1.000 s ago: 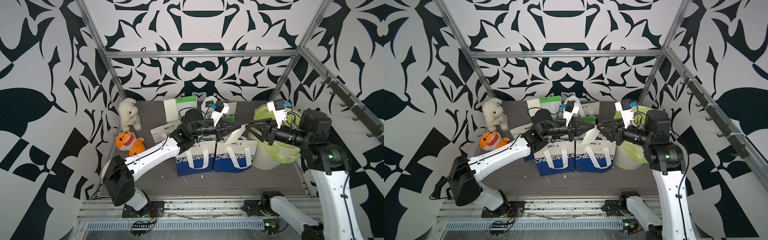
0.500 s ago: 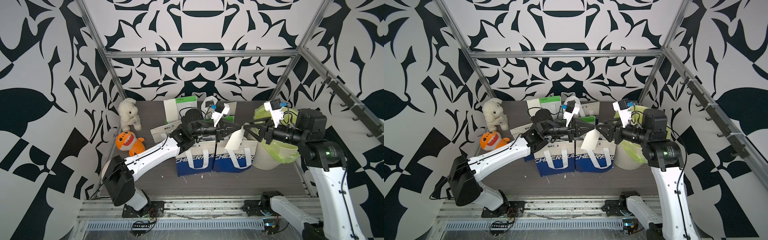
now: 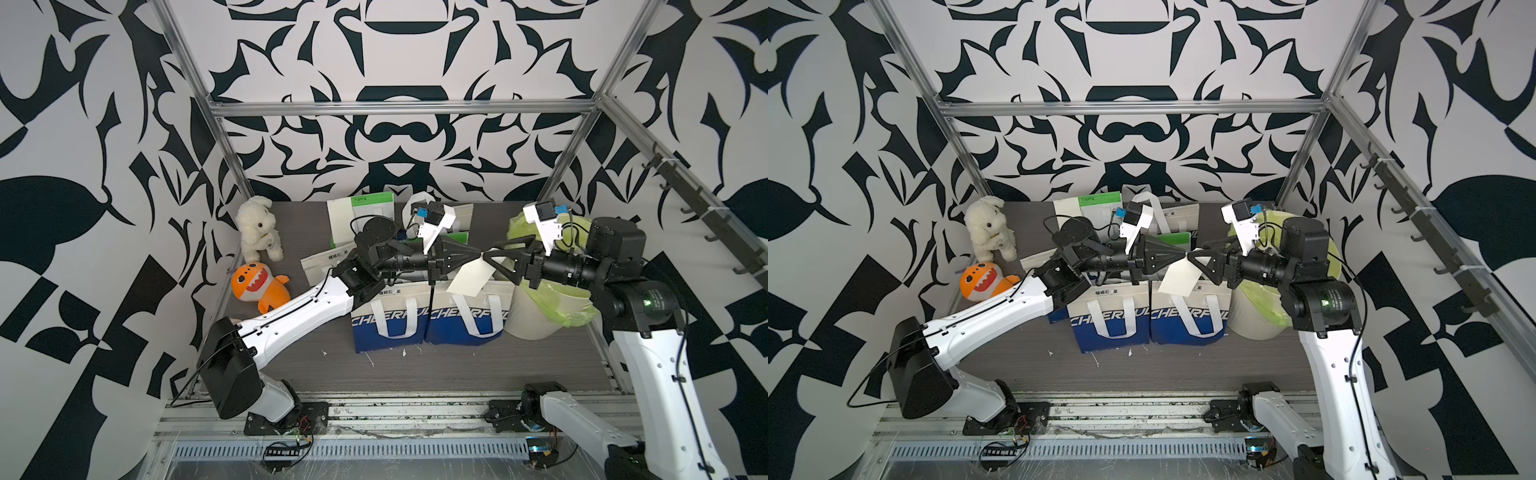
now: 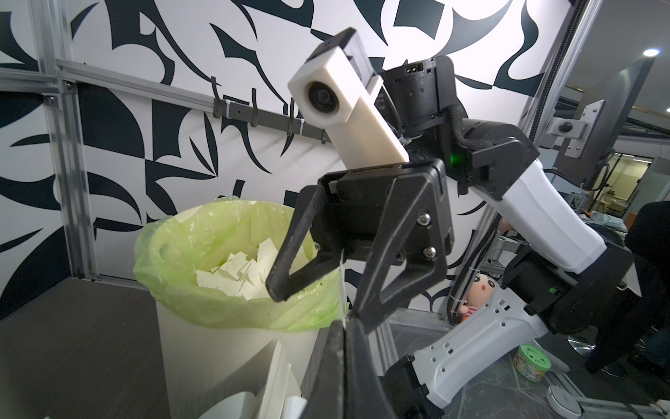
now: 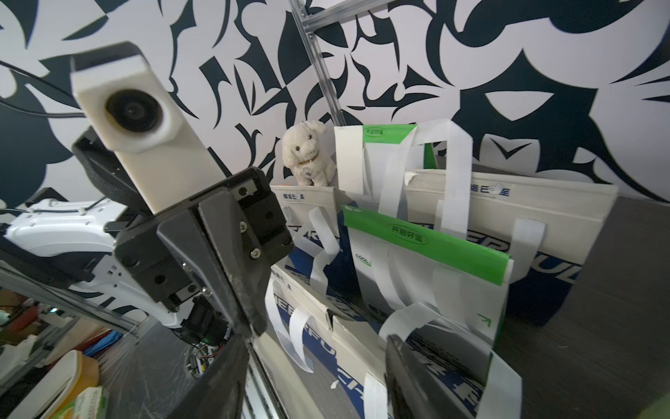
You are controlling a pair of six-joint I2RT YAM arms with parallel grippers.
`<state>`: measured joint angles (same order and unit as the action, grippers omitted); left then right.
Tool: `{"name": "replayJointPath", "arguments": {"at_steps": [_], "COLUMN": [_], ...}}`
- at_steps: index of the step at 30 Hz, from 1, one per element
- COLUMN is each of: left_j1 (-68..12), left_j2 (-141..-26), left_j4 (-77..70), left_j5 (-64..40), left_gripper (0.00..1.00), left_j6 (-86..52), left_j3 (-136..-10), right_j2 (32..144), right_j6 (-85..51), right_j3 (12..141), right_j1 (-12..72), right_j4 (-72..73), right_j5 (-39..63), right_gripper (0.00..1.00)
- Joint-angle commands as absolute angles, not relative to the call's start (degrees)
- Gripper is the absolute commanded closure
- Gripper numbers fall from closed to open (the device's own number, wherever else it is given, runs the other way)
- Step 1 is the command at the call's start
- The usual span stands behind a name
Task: Shred takeout receipts and throw away
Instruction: Shred the takeout receipt.
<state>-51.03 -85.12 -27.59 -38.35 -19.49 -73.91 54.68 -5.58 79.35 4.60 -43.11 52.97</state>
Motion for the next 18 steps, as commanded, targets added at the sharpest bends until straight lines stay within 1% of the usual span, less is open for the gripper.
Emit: {"name": "replayJointPath", "arguments": {"at_steps": [1,4,11,15,18], "left_j1": [-51.22,-51.24,-51.22,-51.24,-51.24], "left_j2": [-84.11,-84.37,-83.94,-83.51,-83.43], "left_j4": [-26.47,-25.99,-25.82,-25.58,-25.40], "left_j5": [-37.84,-38.04,-37.44,-37.18,-37.09], "left_gripper": [1.00,1.00,1.00,1.00,1.00], "left_j6": [-18.51,-18.37,-17.86,-17.34,-17.14], "left_j3": [-74.99,-75.23,-74.45,-74.45,-74.53], "right_j2": [53.11,52.83,53.35,53.39,53.50], "right_j6": [-8.35,-9.52,-10.02,-9.90,-9.67], "right_j3": [78.54,78.64,79.98,79.64,79.55], "right_j1": [4.97,5.00,4.99,4.93,4.93], "right_j4": [-37.88,-36.51,-36.92,-38.11,-39.15], "right_j5": [58.24,59.75,60.91,60.35,59.30], "right_gripper": [0.47,0.56,0.84,0.88,0.98]}}
